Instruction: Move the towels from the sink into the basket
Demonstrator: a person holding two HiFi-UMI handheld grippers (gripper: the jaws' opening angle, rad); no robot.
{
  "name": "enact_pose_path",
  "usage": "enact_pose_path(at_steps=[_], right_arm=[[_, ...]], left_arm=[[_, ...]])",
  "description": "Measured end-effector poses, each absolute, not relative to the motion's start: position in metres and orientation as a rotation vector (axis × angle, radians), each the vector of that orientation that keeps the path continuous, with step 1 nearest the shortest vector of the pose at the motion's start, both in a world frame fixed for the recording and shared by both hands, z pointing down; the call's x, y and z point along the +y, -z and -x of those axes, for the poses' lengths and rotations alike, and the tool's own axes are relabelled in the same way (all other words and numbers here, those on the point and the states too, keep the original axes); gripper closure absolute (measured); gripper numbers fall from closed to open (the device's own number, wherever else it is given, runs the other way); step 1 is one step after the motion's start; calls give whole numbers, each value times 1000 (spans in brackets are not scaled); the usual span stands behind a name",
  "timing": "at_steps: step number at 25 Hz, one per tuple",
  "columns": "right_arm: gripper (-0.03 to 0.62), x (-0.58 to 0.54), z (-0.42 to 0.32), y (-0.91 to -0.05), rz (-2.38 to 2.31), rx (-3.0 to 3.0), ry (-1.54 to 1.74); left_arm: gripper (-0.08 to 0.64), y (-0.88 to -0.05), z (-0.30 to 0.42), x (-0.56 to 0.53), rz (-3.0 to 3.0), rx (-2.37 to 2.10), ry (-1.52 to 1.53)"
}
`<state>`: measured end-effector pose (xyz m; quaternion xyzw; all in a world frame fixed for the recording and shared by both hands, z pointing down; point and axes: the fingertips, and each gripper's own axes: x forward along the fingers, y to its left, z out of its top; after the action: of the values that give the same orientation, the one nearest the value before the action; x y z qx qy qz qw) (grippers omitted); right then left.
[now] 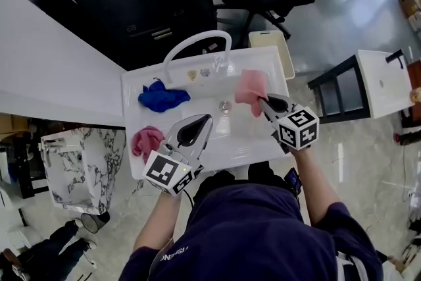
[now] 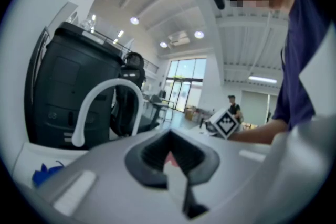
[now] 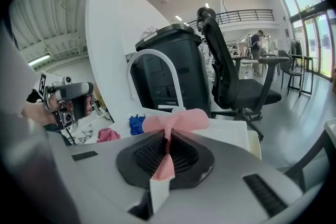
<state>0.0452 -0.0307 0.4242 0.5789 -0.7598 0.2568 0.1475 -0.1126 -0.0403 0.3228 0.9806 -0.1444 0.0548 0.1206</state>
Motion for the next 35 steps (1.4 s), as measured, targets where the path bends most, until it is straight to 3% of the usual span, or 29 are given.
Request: enact_pose_path(at_steps=[16,35], right_arm=[[575,-45,-152,-417,-1611,-2287,-737],[575,-72,-285,-464,-1665,-2252,-824]], left_arm=[[557,-330,3,-39,-2834,-519,-240],[557,-369,-105,-35,-2767,-491,-417]])
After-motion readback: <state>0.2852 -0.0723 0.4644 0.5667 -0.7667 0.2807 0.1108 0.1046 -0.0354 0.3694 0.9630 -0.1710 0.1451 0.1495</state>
